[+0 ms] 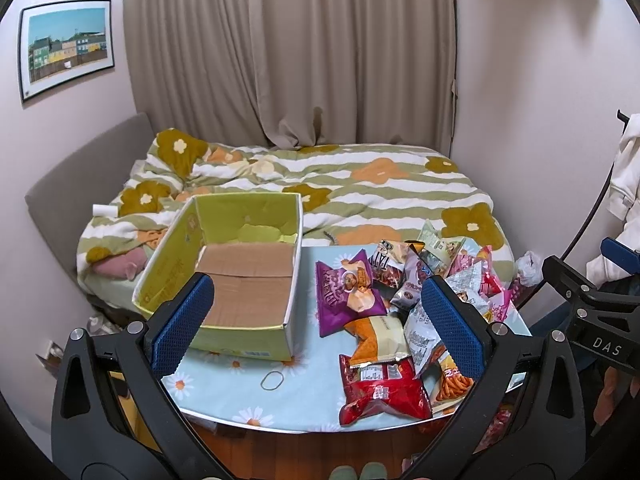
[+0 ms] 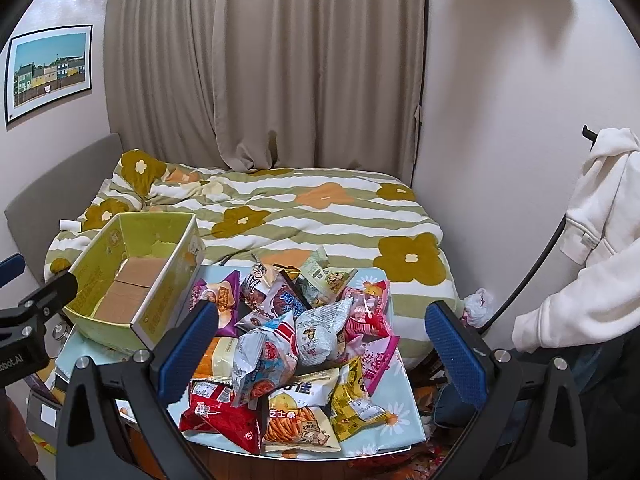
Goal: Organize snacks
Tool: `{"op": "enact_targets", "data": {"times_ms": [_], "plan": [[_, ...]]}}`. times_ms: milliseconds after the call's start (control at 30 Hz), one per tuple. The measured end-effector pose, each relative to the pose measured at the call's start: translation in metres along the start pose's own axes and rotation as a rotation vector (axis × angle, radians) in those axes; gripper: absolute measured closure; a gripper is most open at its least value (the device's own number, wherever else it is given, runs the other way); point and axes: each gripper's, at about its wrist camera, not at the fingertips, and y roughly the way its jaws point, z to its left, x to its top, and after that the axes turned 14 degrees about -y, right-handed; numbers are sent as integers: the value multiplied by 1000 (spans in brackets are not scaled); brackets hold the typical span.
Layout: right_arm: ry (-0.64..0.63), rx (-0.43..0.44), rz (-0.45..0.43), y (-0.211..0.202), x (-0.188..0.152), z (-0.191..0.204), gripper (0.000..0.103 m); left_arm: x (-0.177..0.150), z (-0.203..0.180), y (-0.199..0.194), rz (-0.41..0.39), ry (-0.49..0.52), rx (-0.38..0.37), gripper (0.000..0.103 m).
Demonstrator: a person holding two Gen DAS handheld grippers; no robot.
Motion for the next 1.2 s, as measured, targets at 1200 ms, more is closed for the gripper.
{"op": "enact_targets", "data": {"times_ms": [1200], "plan": [[4,-4,-9,1,-4,-1,0,1,-7,4,26,7,-16,0]]}}
